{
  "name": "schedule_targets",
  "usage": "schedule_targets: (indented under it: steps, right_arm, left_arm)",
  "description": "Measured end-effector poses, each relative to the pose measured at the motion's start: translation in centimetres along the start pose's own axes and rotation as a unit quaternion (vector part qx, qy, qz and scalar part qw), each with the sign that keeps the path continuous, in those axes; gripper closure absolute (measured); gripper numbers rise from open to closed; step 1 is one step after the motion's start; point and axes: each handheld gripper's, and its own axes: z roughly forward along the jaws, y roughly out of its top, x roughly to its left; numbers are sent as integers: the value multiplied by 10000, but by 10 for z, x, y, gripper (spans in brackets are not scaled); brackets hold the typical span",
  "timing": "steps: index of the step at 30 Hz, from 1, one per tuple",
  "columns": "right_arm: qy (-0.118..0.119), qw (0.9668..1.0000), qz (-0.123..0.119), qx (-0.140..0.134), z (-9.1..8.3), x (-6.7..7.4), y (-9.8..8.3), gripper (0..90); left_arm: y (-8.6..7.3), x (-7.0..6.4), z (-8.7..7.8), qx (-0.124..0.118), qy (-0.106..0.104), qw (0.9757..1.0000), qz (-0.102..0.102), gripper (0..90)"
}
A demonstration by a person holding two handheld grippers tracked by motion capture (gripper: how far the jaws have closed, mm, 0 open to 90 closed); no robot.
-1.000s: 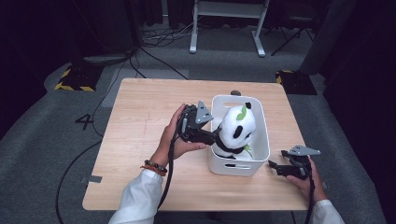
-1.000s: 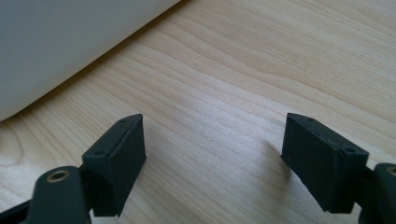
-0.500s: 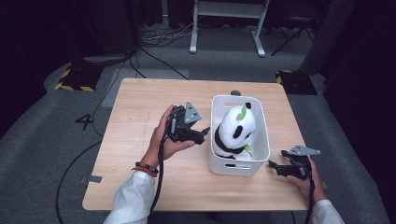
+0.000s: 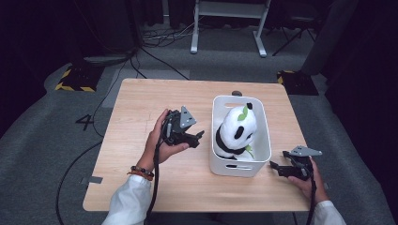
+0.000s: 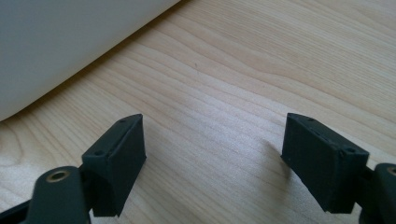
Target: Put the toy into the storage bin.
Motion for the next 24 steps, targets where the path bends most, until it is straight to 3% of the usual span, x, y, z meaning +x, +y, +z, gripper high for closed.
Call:
schedule_targets:
  steps: [9, 14, 24]
  right_arm:
    - [-2, 10000, 0, 0, 0, 0, 0, 215]
    - [-3, 10000, -1, 1, 0, 0, 0, 214]
    - [-7, 10000, -1, -1, 0, 0, 0, 214]
  left_arm:
    - [-17, 4, 3, 164, 122, 9998, -82, 159]
    - [-26, 4, 4, 293, 215, 9993, -12, 159]
    - [-44, 4, 8, 491, 189, 9986, -54, 159]
